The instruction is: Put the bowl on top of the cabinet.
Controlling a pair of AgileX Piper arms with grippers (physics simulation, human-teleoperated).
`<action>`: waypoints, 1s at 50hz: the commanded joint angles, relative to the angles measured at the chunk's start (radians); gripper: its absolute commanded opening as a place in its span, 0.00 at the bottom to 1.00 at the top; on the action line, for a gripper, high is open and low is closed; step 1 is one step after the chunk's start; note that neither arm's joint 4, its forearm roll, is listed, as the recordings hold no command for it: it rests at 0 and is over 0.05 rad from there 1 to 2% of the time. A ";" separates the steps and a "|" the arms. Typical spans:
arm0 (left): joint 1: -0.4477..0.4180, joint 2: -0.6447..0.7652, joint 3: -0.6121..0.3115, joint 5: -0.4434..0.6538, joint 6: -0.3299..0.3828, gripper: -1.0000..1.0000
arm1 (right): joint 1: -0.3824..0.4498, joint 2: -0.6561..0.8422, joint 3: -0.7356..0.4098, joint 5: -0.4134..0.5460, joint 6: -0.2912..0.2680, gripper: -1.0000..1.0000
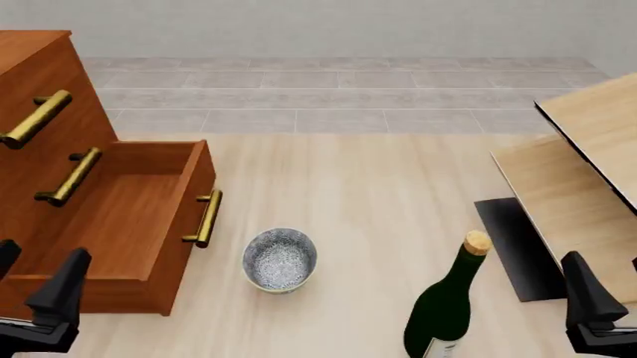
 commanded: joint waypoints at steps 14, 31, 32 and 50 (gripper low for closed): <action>-0.258 0.291 -0.078 -0.098 0.065 1.00 | 0.000 0.000 0.000 0.000 0.000 1.00; -0.312 0.524 -0.110 -0.196 0.042 1.00 | 0.000 0.000 0.000 0.000 0.000 1.00; -0.312 0.524 -0.110 -0.197 0.042 1.00 | 0.000 0.000 0.000 0.000 0.000 1.00; -0.341 0.678 -0.227 -0.166 0.005 1.00 | 0.000 0.000 0.000 0.000 0.000 1.00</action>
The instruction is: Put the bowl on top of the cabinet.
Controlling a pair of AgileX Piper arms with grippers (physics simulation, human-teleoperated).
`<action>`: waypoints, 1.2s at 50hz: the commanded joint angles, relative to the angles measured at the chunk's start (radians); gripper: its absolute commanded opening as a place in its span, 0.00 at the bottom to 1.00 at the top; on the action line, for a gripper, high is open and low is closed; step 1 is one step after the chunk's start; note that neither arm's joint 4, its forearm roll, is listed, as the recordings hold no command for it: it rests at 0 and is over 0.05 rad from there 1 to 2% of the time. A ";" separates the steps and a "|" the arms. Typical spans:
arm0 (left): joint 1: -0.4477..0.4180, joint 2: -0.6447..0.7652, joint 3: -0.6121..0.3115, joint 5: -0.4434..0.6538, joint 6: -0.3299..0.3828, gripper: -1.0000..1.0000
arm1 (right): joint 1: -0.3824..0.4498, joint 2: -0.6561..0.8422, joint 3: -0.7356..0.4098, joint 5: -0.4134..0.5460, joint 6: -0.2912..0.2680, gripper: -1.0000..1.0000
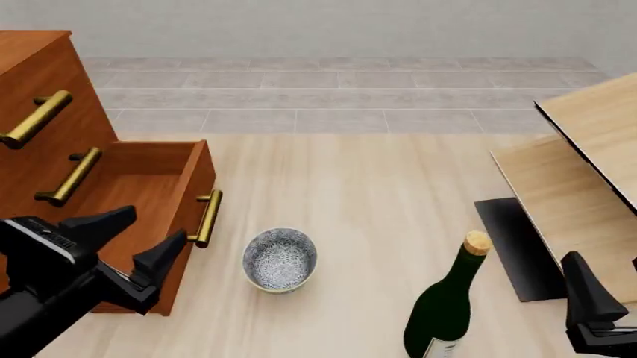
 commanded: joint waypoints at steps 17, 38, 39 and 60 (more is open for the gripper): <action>-0.080 0.116 -0.228 0.189 -0.046 1.00 | 0.000 0.000 0.000 0.000 0.000 1.00; -0.193 0.181 -0.362 0.346 -0.092 1.00 | 0.000 0.000 0.000 0.000 0.000 1.00; -0.195 0.190 -0.368 0.352 -0.096 1.00 | 0.000 0.000 0.000 0.000 0.000 1.00; -0.189 0.330 -0.414 0.367 -0.216 1.00 | 0.000 0.000 0.000 0.000 0.000 1.00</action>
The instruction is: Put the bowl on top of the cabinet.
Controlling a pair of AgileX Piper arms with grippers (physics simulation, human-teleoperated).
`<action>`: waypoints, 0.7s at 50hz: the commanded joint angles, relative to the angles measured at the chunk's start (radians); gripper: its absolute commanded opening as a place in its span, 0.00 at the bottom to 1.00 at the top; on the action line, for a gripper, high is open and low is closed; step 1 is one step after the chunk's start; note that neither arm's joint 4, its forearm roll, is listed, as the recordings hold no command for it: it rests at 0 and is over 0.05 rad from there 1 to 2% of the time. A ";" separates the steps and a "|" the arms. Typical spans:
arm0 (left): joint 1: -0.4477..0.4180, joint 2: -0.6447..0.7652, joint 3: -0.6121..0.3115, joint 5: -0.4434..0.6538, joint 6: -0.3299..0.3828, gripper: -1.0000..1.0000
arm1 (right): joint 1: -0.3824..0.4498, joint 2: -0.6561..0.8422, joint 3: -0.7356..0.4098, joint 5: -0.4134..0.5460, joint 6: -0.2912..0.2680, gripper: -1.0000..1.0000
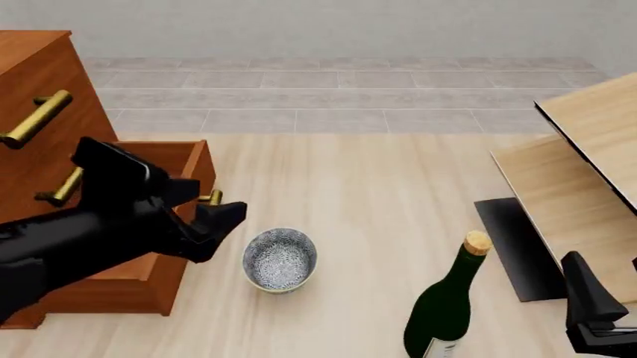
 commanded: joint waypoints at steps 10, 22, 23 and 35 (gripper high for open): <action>0.036 0.157 -0.014 -0.055 -0.075 1.00 | 0.000 0.000 0.000 0.000 0.000 1.00; 0.026 0.235 0.000 -0.112 -0.070 1.00 | 0.000 0.000 0.000 0.000 0.000 1.00; 0.028 0.241 0.001 -0.118 -0.068 1.00 | 0.000 0.000 0.000 0.000 0.000 1.00; 0.013 0.277 -0.002 -0.142 -0.056 1.00 | 0.000 0.000 0.000 0.000 0.000 1.00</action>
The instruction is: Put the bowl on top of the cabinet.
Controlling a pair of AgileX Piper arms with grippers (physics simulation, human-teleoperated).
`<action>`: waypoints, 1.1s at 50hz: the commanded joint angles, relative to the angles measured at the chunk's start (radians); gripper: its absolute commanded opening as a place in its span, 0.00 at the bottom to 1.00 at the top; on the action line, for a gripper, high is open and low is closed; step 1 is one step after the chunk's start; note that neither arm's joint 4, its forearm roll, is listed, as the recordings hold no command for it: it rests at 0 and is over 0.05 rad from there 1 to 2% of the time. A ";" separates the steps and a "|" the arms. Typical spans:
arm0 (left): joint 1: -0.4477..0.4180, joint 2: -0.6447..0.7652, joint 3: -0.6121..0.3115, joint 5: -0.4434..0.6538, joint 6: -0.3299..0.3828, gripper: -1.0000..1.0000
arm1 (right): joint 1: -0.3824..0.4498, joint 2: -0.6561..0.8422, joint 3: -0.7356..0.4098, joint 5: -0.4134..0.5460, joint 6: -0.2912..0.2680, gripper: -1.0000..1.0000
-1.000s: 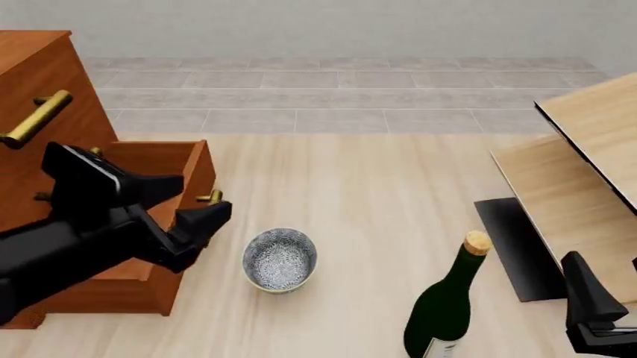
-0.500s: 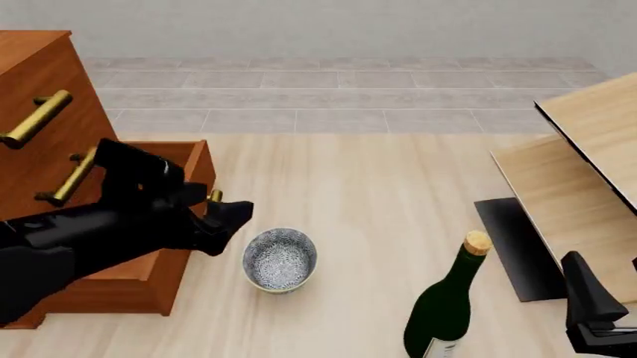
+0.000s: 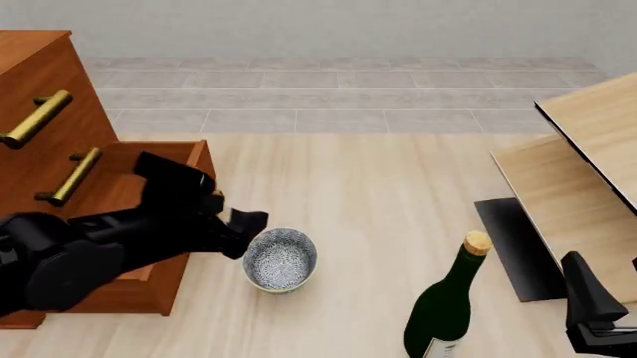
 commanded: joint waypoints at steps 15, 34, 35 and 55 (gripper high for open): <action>0.007 0.096 0.004 -0.073 0.005 1.00 | 0.000 0.000 0.000 0.000 0.000 1.00; 0.033 0.170 0.004 -0.129 0.012 1.00 | 0.000 0.000 0.000 0.000 0.000 1.00; 0.034 0.173 0.004 -0.132 0.013 1.00 | 0.000 0.000 0.000 0.000 0.000 1.00; 0.047 0.219 -0.001 -0.163 0.029 1.00 | 0.000 0.000 0.000 0.000 0.000 1.00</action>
